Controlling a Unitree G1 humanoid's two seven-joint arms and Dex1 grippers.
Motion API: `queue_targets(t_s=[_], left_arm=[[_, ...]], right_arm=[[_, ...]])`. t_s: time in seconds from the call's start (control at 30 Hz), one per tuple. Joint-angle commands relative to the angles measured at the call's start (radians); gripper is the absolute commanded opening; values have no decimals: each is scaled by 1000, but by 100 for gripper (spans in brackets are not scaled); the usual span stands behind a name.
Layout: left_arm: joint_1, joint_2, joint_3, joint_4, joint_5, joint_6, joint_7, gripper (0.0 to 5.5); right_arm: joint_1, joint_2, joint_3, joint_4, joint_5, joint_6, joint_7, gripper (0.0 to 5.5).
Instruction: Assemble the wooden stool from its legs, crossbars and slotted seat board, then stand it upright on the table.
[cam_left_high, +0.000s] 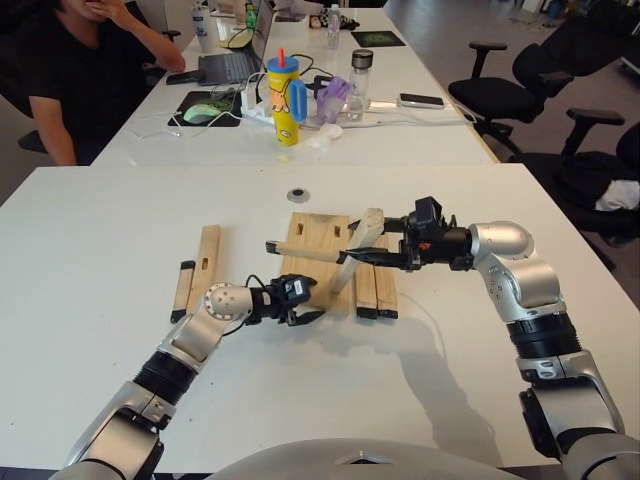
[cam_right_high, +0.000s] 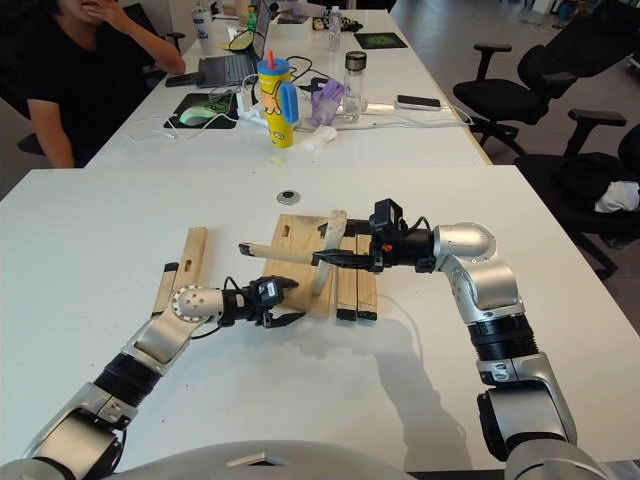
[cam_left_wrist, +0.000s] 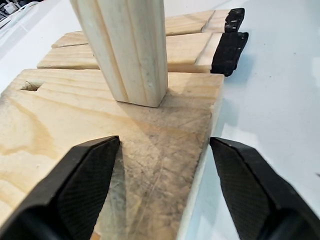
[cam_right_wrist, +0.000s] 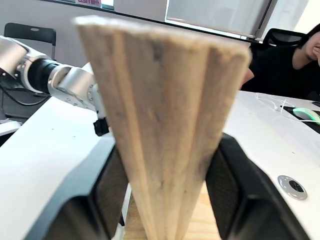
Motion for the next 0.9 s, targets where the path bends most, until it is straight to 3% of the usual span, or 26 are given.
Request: queue_targets(t_s=[0.03, 0.2, 0.4, 0.6, 0.7, 0.83, 0.9], left_arm=[[94, -35, -71, 88, 53, 133, 7, 334], [90, -73, -52, 136, 69, 175, 87, 334], [98, -123, -18, 188, 87, 225, 221, 334], [140, -92, 18, 166, 76, 248, 268, 334], [150, -65, 32, 152, 69, 246, 253, 334], [107, -33, 48, 213, 87, 215, 234, 334], [79, -33, 57, 247, 89, 204, 234, 334]], right_arm=[[18, 21, 64, 133, -88, 11, -6, 231], [-70, 48, 15, 176, -79, -36, -18, 314], [-101, -8, -22, 236, -134, -86, -50, 314], [-30, -130, -35, 342, -223, -162, -30, 314], [-51, -83, -128, 380, -157, -97, -153, 314], [-127, 36, -238, 320, -109, 85, -488, 241], [-154, 108, -252, 155, -49, 159, -580, 212]])
